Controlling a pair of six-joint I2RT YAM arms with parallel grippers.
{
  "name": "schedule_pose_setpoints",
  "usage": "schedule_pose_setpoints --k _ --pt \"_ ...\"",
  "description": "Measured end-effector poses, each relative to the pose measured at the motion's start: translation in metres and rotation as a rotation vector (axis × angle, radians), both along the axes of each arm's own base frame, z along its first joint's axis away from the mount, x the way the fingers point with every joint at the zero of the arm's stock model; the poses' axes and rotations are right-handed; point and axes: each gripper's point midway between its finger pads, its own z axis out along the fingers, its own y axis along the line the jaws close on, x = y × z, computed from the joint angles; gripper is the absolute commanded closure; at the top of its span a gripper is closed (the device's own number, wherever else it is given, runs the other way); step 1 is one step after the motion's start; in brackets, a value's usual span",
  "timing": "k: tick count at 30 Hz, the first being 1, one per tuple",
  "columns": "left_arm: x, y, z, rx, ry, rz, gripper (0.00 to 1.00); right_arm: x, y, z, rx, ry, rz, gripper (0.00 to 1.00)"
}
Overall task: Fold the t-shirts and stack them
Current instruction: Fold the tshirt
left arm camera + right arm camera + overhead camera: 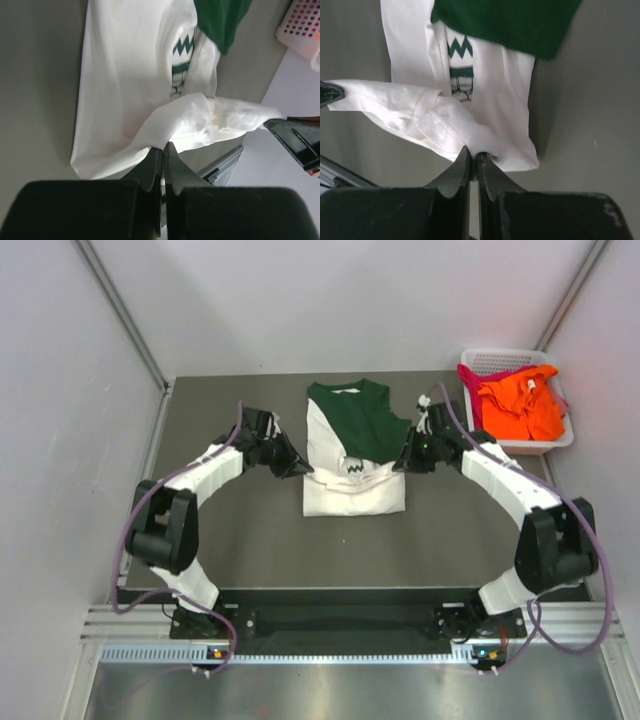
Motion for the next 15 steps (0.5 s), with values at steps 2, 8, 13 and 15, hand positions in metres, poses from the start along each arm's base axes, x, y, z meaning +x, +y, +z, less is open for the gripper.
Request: schedule_pose_setpoints --k 2,8,13,15 --pt "0.019 -0.001 -0.006 0.007 0.004 0.007 1.0 0.021 0.004 -0.001 0.008 -0.008 0.003 1.0" --pt "0.066 0.006 -0.022 0.007 0.011 0.049 1.0 0.07 0.009 -0.008 0.036 -0.001 -0.001 1.0" --pt "0.117 0.015 -0.026 -0.046 0.001 0.094 1.0 0.108 0.013 -0.006 0.062 -0.015 -0.004 1.0" --pt "0.136 0.016 -0.027 -0.071 -0.009 0.109 1.0 0.125 0.015 -0.003 0.077 -0.029 -0.006 1.0"
